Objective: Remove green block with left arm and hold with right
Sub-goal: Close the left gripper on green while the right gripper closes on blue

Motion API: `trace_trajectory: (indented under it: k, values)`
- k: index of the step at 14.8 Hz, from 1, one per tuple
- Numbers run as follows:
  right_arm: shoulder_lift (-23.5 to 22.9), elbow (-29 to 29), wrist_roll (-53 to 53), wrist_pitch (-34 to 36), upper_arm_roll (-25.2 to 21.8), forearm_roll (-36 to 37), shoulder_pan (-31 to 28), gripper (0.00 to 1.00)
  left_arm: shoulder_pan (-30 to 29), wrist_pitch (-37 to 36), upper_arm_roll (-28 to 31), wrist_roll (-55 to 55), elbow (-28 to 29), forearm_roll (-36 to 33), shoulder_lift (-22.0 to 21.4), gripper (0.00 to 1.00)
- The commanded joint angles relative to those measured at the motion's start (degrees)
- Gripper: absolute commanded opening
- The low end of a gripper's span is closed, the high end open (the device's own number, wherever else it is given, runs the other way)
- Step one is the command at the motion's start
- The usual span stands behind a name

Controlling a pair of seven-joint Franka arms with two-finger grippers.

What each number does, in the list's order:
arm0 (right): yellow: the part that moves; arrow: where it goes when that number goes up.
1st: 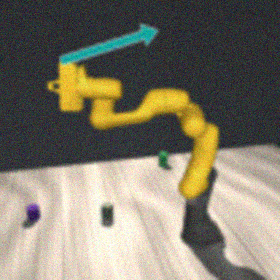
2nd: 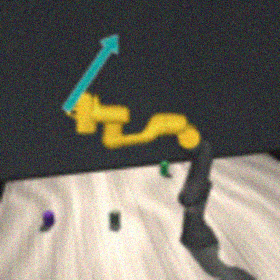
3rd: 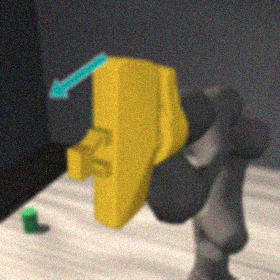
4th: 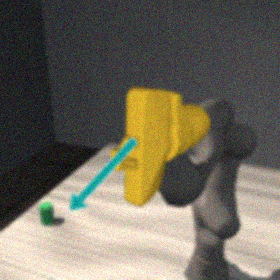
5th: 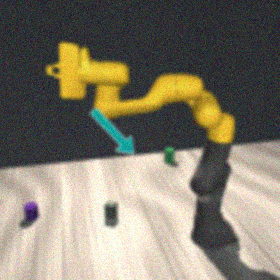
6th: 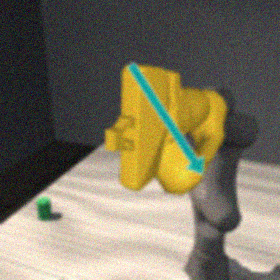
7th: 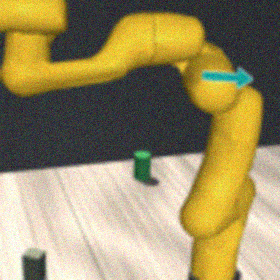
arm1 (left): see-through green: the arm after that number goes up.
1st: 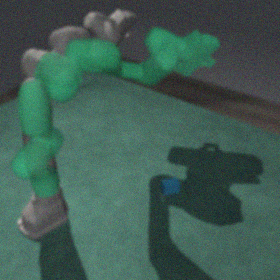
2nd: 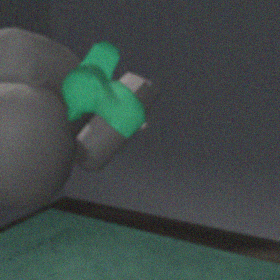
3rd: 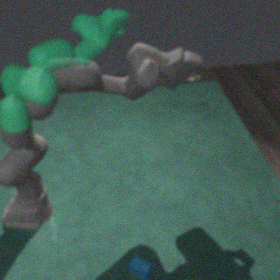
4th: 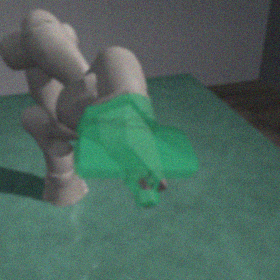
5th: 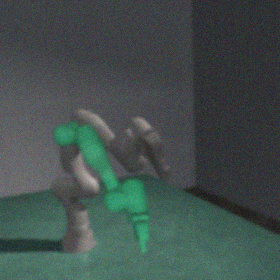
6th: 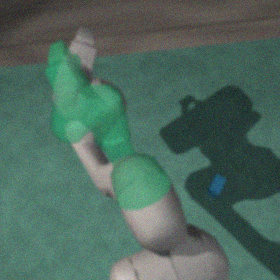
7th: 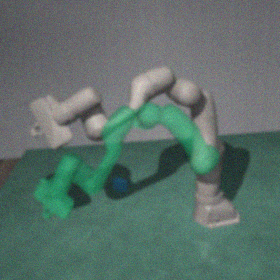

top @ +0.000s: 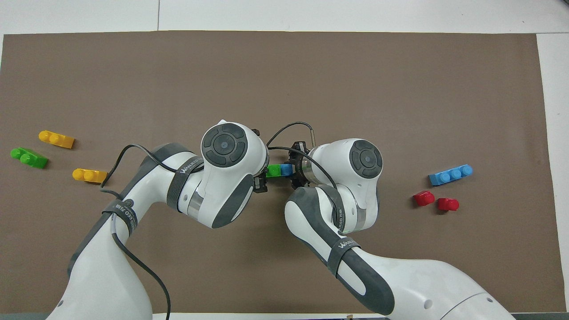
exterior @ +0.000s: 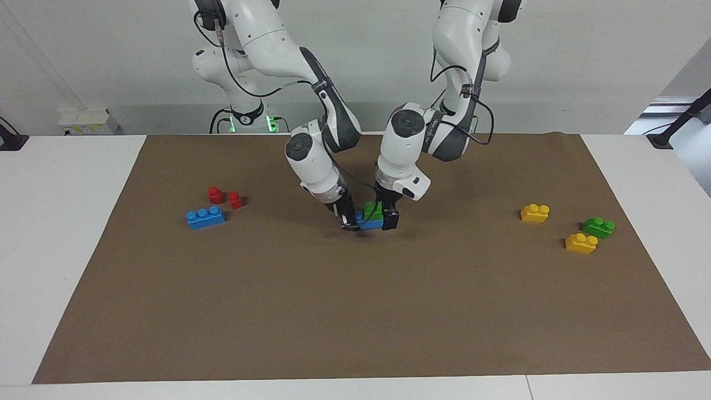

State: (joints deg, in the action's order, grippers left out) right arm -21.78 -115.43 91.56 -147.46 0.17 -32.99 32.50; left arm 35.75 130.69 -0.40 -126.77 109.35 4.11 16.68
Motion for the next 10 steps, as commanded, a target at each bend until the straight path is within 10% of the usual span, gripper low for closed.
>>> trace_trajectory:
  k: [1,3,4,10]
  values:
    - [-0.4,-0.2,-2.3,-1.4,-0.1,-2.0,0.2,0.00,1.0,0.9,0.6,-0.9,0.4,-0.9,0.1,0.74]
    - [-0.4,-0.2,-2.3,-1.3,-0.1,-2.0,0.2,0.00,1.5,1.0,0.5,-0.5,0.6,-2.4,0.1,0.14]
    - [-0.4,-0.2,-2.3,-1.3,-0.1,-2.0,0.2,0.00,1.9,1.3,0.5,-0.1,0.8,-2.4,0.1,0.00]
    - [-0.4,-0.2,-2.4,-1.3,-0.2,-2.0,0.1,0.00,1.3,2.4,0.3,-0.9,0.7,-2.4,0.0,0.00]
